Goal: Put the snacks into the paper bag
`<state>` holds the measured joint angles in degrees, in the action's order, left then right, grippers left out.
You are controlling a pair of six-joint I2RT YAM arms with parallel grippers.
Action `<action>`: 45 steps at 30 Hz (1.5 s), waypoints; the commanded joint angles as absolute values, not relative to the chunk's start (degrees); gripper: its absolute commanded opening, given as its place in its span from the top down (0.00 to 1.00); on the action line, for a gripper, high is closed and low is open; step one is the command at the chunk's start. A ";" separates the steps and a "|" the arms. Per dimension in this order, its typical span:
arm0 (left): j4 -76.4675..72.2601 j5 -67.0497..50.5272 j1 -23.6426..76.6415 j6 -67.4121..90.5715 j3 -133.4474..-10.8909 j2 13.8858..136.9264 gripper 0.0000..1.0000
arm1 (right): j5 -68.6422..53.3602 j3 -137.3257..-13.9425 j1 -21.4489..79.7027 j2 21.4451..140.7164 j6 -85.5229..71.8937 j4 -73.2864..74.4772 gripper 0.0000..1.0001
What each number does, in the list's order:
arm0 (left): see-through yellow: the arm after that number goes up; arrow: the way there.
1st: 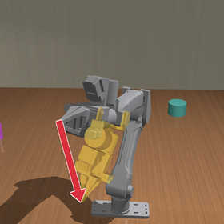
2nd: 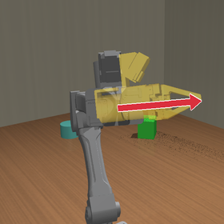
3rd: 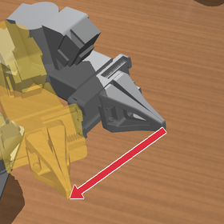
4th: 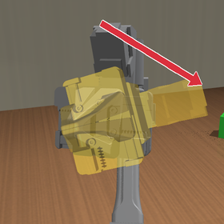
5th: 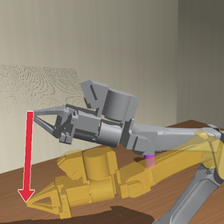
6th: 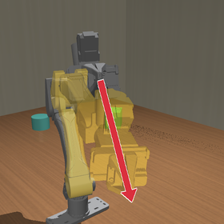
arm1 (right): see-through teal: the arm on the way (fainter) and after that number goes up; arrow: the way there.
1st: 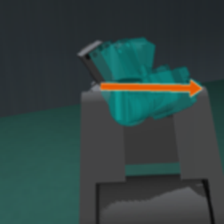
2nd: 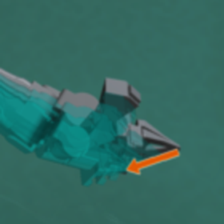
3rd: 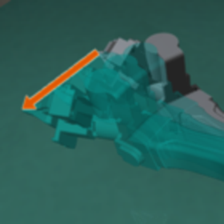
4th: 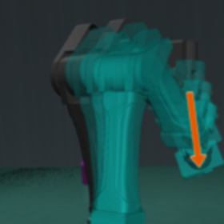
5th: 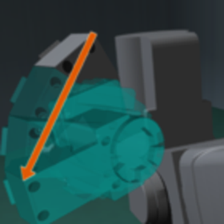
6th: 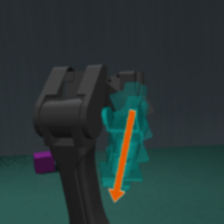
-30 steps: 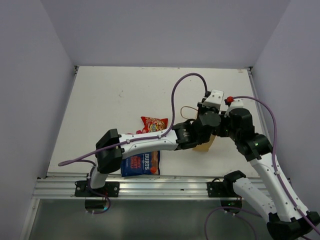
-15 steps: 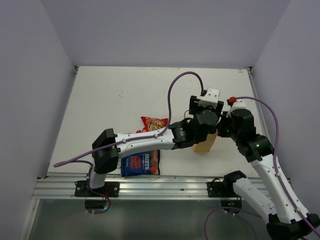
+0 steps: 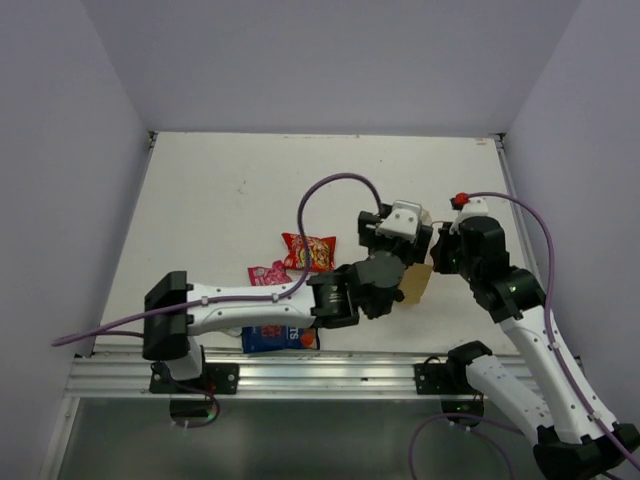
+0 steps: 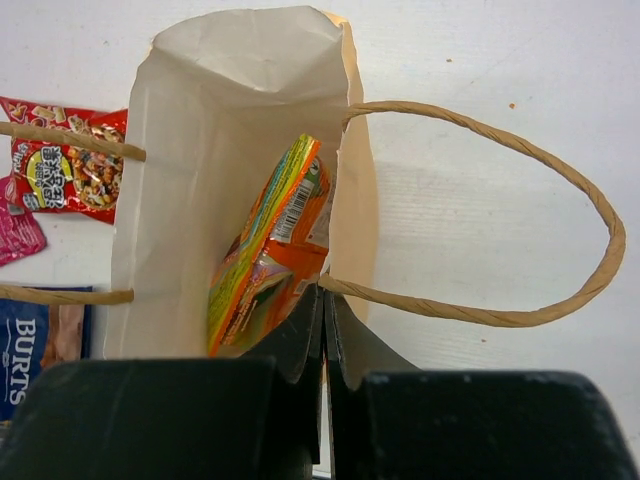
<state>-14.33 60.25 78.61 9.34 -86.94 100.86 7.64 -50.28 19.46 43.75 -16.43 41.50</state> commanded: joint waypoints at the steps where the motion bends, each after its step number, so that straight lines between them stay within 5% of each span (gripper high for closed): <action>1: -34.59 76.10 77.70 -4.79 -75.19 88.62 0.21 | 6.15 -50.01 19.60 43.86 -15.38 40.96 1.00; 7: 16.64 61.82 63.91 37.06 -62.34 74.01 0.18 | 5.80 -50.01 19.60 43.94 -15.29 40.70 1.00; 13: 41.24 49.23 63.10 50.84 -62.13 81.62 0.19 | 5.62 -50.10 19.69 44.91 -15.21 40.78 1.00; 20: 52.98 43.95 72.50 64.93 -60.73 89.38 0.20 | 5.98 -50.18 19.69 44.38 -15.29 40.96 1.00; 40: 18.02 31.73 76.03 60.73 -34.45 81.03 0.18 | 5.19 -49.92 19.69 43.51 -15.29 40.69 1.00; 43: 17.76 30.50 76.03 61.26 -35.07 84.81 0.37 | 5.01 -49.92 19.60 43.42 -15.29 40.69 1.00; 45: 17.58 30.32 76.20 61.52 -35.50 86.21 0.68 | 5.10 -49.92 19.69 43.42 -15.29 40.61 1.00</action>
<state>19.49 35.16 75.85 61.84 -36.34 82.28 6.24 -50.19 19.49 43.55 -16.23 41.12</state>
